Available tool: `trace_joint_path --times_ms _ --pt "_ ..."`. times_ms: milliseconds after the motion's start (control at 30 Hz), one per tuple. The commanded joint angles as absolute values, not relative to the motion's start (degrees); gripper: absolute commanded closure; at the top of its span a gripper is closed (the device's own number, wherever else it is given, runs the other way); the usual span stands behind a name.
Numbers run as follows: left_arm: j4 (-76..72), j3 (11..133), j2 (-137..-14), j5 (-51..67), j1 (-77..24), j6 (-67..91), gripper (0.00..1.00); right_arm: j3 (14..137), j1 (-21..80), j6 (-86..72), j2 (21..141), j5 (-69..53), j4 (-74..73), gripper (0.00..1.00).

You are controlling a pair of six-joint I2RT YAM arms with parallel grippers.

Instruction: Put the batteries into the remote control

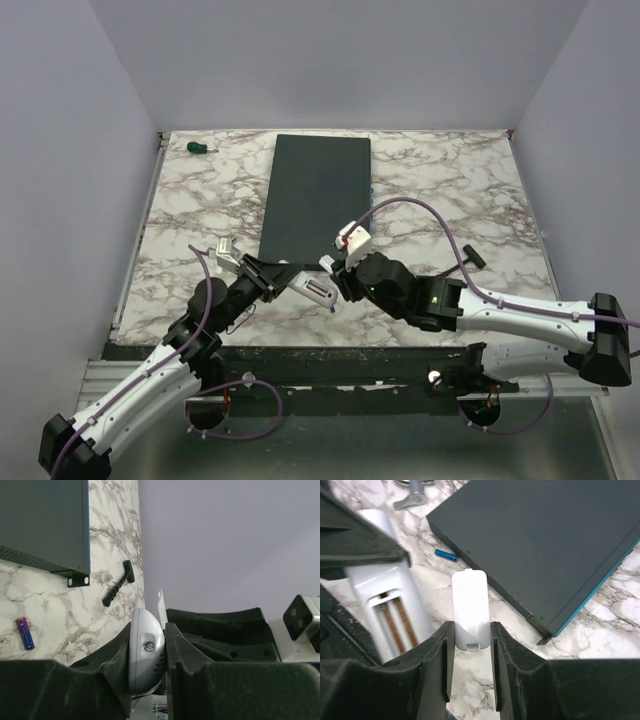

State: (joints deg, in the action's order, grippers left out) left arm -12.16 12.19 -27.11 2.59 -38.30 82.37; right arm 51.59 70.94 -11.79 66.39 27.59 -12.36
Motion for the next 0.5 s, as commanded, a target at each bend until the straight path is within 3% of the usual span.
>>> trace_joint_path --times_ms 0,200,467 --pt "-3.28 9.73 -20.63 0.49 -37.98 82.69 1.00 52.87 66.62 -13.99 69.87 30.09 -9.92 0.64" --pt "6.48 9.18 -12.70 -2.00 -37.97 82.38 1.00 51.03 56.45 -12.08 78.55 22.86 -3.45 0.64" --pt "12.13 12.15 -8.89 -3.35 -37.98 78.34 1.00 50.36 50.83 -9.95 91.36 17.28 7.43 0.63"
